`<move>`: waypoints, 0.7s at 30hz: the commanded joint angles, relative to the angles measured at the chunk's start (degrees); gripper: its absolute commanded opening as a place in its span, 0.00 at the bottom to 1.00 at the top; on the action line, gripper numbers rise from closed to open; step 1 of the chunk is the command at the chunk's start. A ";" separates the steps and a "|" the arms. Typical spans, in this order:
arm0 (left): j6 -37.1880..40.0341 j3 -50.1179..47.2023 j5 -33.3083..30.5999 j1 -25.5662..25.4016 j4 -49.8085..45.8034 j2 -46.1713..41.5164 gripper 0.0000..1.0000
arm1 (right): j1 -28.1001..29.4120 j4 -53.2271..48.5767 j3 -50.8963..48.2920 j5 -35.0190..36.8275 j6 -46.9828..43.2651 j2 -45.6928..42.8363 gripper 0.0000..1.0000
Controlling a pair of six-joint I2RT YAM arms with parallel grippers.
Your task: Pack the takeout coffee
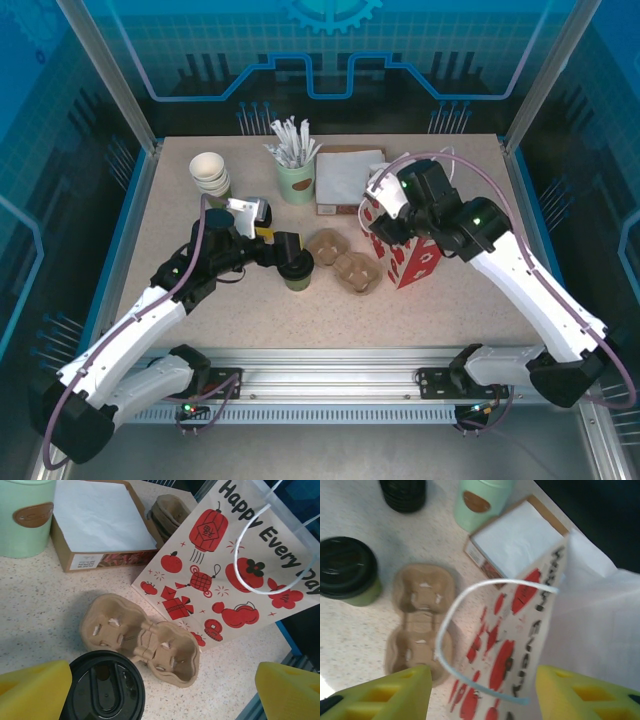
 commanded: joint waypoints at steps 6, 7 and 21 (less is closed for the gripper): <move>-1.10 0.05 1.19 6.82 -4.78 -4.35 0.96 | 12.97 2.27 -1.04 -0.21 12.21 6.26 0.60; -1.27 -0.15 1.78 7.87 -5.17 -4.73 0.96 | 13.30 2.75 -1.18 -0.71 12.73 8.06 0.60; -1.85 -1.94 3.92 11.56 -5.93 -7.46 0.96 | 8.41 6.25 -1.89 -6.13 11.47 27.63 0.53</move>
